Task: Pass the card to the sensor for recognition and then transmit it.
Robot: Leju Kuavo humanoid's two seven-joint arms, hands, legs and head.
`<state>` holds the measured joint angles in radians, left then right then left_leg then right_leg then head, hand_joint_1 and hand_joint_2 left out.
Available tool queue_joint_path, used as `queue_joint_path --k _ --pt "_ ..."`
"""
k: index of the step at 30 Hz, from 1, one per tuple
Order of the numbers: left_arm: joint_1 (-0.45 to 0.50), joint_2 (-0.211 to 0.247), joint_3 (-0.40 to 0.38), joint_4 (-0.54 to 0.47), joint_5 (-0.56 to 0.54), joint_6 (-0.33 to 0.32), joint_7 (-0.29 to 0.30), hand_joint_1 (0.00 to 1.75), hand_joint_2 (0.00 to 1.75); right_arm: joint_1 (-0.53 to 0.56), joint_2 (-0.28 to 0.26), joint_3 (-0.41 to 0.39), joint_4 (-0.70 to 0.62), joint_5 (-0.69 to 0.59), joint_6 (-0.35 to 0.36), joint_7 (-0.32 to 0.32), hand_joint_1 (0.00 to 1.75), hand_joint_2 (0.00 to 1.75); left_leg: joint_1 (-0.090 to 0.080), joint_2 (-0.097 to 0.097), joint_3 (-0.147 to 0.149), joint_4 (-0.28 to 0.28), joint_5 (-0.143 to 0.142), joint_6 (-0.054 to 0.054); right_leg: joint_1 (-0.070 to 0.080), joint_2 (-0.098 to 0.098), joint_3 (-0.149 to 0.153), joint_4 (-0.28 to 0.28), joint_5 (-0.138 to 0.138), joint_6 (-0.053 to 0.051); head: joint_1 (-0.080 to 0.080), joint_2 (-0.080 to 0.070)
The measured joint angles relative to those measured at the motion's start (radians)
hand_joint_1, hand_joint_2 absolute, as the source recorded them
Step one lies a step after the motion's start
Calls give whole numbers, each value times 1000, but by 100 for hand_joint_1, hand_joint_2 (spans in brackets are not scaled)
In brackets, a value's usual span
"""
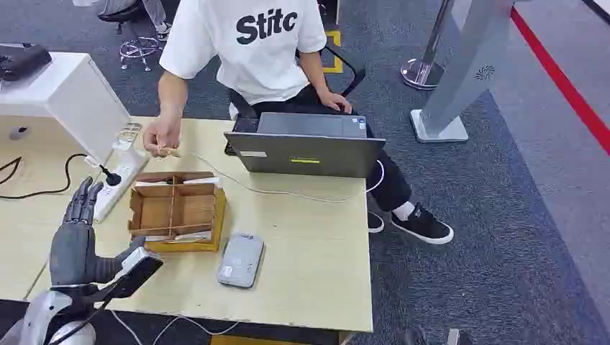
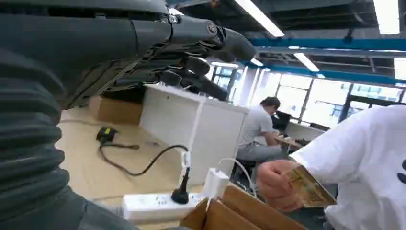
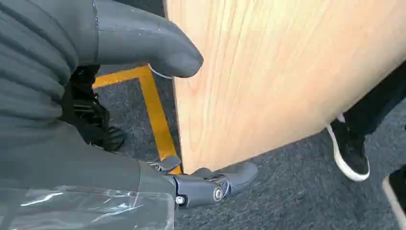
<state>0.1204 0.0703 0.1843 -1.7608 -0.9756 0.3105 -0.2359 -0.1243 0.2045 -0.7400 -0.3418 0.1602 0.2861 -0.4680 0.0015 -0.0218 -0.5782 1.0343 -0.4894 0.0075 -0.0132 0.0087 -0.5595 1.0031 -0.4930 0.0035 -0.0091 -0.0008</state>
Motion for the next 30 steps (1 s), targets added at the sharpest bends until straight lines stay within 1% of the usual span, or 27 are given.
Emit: queue_joint_path --k 9,10,13,14,15,16,18,22,27,30 --pt "-62 122 -118 -44 -261 -29 80 0 175 -26 15 5 8 22 0 -16 0 175 0 0 0 0 0 0 0 0 0 0 0 0 0 0" --pt "-70 142 -135 -47 -312 -34 97 0 175 -29 18 8 9 27 1 -18 0 175 0 0 0 0 0 0 0 0 0 0 0 0 0 0" --pt "-79 183 -166 -53 -409 -41 127 0 175 -36 22 13 12 32 5 -24 0 175 0 0 0 0 1 0 0 0 0 0 0 0 0 0" --pt "-82 196 -174 -53 -442 -41 137 16 175 -38 24 16 14 33 6 -26 0 175 0 0 0 0 1 0 0 0 0 0 0 0 0 0" --pt "-84 206 -181 -53 -476 -41 148 161 175 -40 24 19 14 34 7 -27 0 175 0 0 0 0 1 0 0 0 0 0 0 0 0 0" --pt "-86 215 -188 -53 -508 -41 157 175 175 -41 26 20 15 35 8 -28 0 175 0 0 0 0 1 0 0 0 0 0 0 0 0 0" --pt "-89 230 -201 -53 -561 -41 172 175 175 -44 28 22 16 36 11 -28 0 175 0 0 0 0 1 0 0 0 0 0 0 0 0 0" --pt "-90 242 -215 -53 -580 -41 177 175 175 -45 29 24 17 36 11 -29 0 175 0 0 0 0 1 0 0 0 0 0 0 0 1 0" --pt "-90 238 -237 -53 -582 -38 181 175 175 -45 30 25 19 37 8 -29 0 175 0 0 -1 0 1 0 0 0 0 0 0 0 0 0" --pt "-90 220 -258 -53 -581 -33 181 175 175 -45 32 26 21 36 6 -29 0 175 0 0 -1 0 1 0 0 0 0 0 0 0 0 0"
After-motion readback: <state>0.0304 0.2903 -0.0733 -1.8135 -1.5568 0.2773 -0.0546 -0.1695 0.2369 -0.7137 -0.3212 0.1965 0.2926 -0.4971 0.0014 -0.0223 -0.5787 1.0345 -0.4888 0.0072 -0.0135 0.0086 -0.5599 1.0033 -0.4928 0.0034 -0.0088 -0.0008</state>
